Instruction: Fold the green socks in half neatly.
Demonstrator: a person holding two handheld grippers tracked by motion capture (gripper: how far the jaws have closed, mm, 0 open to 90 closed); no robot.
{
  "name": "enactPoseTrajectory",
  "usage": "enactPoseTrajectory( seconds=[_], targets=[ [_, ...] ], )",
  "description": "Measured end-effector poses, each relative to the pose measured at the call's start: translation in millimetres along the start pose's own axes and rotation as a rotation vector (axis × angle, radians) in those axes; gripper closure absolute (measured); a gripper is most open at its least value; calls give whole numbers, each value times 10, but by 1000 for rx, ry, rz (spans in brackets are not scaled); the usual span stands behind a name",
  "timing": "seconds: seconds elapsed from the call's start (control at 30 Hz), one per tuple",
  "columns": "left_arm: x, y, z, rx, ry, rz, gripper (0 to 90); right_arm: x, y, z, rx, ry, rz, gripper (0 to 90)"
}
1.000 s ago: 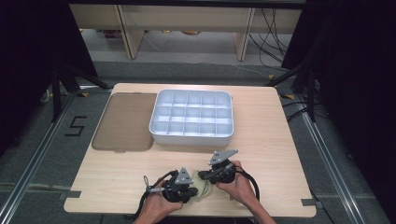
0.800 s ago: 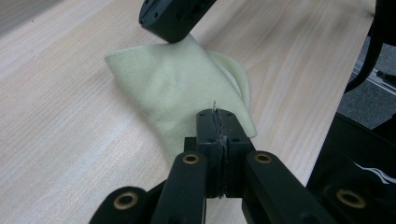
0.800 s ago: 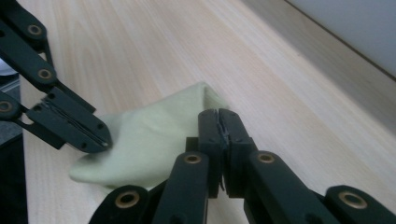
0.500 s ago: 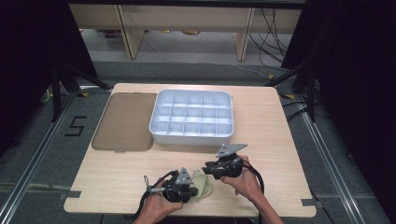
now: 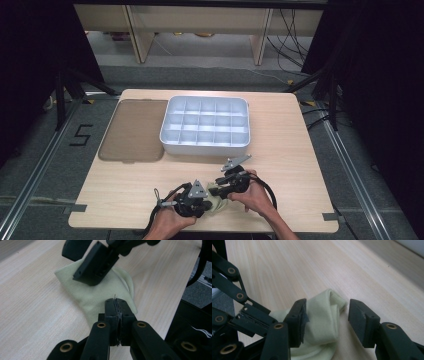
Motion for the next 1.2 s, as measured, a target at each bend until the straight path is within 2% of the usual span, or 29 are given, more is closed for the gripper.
enactPoseTrajectory(
  seconds=[0.07,0.1,0.13,0.17,0.2,0.27,0.33,0.37,0.4,0.47,0.5,0.67,0.7,0.73,0.77,0.8,0.83,0.9,0.93,0.97,1.0,1.03,1.07,1.1,1.13,1.17,1.2],
  targets=[
    [-2,0,-5,1,-1,-3,874,-13,-8,-7,0,-3,8,492],
    [8,-1,-4,-12,-5,10,874,-22,-17,3,-23,7,24,492],
    [1,1,-7,-11,-6,2,873,-30,-29,-5,-22,16,34,486],
    [-7,-4,-15,8,-2,1,873,-44,-40,-6,-39,21,36,480],
    [-6,-5,-12,6,2,4,873,-60,-51,-8,-50,26,39,479],
    [2,-5,-22,5,-6,8,873,-61,-50,-12,-39,29,37,479],
    [-9,-5,-24,12,-5,-4,873,-60,-49,3,-35,12,45,480],
    [2,-7,-22,-3,-5,9,873,-62,-46,7,-37,9,47,480],
    [0,-2,-16,-19,-2,2,873,-58,-42,11,-37,9,52,481],
    [1,-4,-17,-23,0,3,872,-65,-39,19,-36,11,52,518],
    [1,-5,-18,-23,1,2,872,-72,-38,16,-19,26,51,548],
    [11,-7,-19,-15,-5,0,857,-68,-60,18,-62,63,49,639],
    [20,-6,-20,-14,-9,1,839,-68,-60,16,-60,65,45,654],
    [22,-8,-19,3,-4,-5,816,-66,-61,19,-58,67,44,672],
    [35,-2,-26,4,-16,-12,788,-65,-61,23,-55,69,39,691],
    [62,1,-11,-15,-18,0,763,-63,-62,27,-55,72,36,708],
    [62,3,-20,22,-19,-27,737,-63,-64,32,-61,74,31,717],
    [112,8,-1,19,-21,-43,676,-66,-66,35,-69,76,23,726],
    [135,9,-1,39,-22,-68,641,-64,-67,36,-69,74,22,728],
    [174,10,14,25,-25,-73,610,-64,-68,37,-71,75,19,731],
    [208,2,3,49,-31,-81,577,-57,-70,44,-75,79,25,733],
    [244,-10,6,47,-34,-86,535,-56,-71,45,-79,82,23,735],
    [286,-29,21,41,-18,-89,495,-57,-72,38,-75,74,14,737],
    [313,-47,17,59,-13,-120,459,-54,-73,39,-74,70,13,739],
    [351,-72,38,55,-2,-129,415,-54,-73,40,-74,70,11,740],
    [382,-109,58,77,6,-132,379,-50,-75,40,-78,75,15,741],
    [408,-135,78,83,19,-133,358,-50,-74,40,-78,73,14,742]
  ],
)
Point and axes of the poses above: each handheld gripper's, and its own axes: x roughly backward along the jaws, y roughly out of its top, z roughly to its left, the point moved 3 cm from there along -x, roughly forward along the jaws, and after that the axes turned 6 degrees about -y, right-handed, at the moved point
